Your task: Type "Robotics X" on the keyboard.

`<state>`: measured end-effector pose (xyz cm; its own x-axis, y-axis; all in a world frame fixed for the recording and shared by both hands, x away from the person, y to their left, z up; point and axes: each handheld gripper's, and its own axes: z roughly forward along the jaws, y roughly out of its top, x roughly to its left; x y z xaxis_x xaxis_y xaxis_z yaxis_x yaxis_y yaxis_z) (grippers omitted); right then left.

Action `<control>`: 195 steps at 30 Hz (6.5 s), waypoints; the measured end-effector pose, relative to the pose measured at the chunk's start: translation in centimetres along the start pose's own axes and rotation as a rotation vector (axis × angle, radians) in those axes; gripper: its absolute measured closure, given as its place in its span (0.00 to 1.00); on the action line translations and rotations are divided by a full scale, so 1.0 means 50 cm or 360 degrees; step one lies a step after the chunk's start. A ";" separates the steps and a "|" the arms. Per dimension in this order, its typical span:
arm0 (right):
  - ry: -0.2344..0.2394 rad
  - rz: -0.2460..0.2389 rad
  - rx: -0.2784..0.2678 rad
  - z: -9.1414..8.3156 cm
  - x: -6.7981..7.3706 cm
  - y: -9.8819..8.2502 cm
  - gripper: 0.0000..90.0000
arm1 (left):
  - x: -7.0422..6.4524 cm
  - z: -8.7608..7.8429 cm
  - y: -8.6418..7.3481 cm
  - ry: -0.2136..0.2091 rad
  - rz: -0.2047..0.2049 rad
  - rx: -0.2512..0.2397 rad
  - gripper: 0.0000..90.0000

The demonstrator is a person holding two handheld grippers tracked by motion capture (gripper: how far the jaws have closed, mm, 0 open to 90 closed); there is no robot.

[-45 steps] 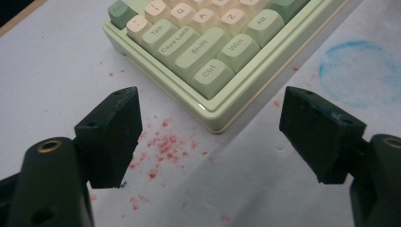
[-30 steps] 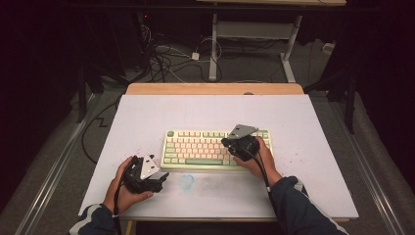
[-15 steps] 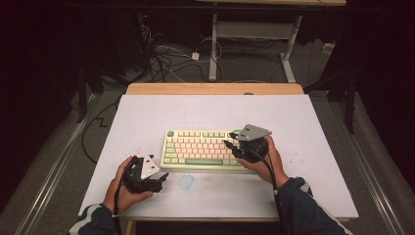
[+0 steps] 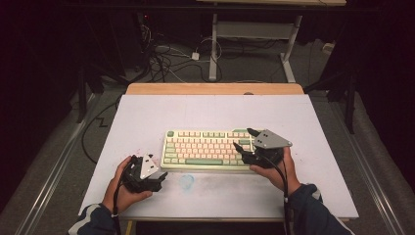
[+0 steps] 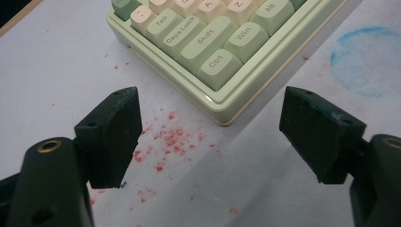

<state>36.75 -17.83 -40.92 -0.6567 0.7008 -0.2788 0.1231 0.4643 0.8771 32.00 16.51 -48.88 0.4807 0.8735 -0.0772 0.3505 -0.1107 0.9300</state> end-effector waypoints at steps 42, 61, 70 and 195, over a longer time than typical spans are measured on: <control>-0.0117 0.0012 0.0175 -0.101 0.029 -0.128 0.30 | 0.007 -0.004 0.078 -0.0168 -0.0127 -0.0049 0.62; -0.0095 -0.0021 0.0247 -0.086 0.039 -0.137 0.32 | -0.102 0.122 0.132 -0.0439 -0.0077 0.0090 0.97; -0.0078 -0.0046 0.0263 -0.082 0.042 -0.140 0.32 | -0.149 0.180 0.123 -0.0457 -0.0018 0.0180 0.96; 0.0306 -0.0013 0.0553 0.179 0.034 0.000 1.00 | 0.006 -0.027 -0.020 -0.0015 -0.0061 0.0010 0.22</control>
<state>42.26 -11.79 -44.91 -0.7820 0.5975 -0.1777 0.3403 0.6480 0.6815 30.75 17.52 -49.34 0.4746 0.8725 -0.1161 0.3739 -0.0804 0.9240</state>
